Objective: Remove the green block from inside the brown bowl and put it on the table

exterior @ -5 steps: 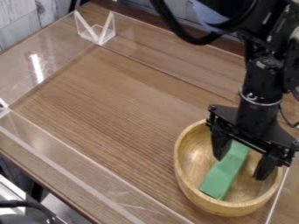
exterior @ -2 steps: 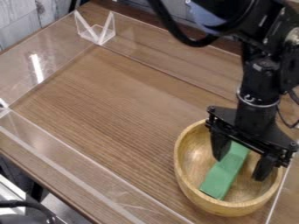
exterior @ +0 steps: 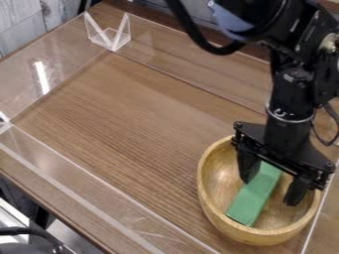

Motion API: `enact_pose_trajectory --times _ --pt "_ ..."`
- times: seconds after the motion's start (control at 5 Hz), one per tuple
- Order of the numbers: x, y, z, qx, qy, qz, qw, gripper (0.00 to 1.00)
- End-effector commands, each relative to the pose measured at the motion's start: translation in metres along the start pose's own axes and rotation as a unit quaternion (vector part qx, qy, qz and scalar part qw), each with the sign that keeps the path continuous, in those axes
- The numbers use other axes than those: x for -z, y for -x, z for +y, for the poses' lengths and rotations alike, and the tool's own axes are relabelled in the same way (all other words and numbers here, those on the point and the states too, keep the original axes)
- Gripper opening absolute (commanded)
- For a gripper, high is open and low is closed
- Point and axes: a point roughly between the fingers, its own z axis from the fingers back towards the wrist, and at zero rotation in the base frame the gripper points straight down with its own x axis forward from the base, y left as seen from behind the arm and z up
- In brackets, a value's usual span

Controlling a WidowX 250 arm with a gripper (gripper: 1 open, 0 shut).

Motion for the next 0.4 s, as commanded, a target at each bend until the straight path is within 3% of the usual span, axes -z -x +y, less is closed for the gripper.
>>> enact_pose_trajectory --times 0.0,0.2 --pt "-0.0088 -0.0067 0.0006 -0.003 0.008 -0.021 0.9997 1.00" --pt "-0.0086 -0.0069 0.0008 -0.002 0.011 -0.021 0.9997 1.00"
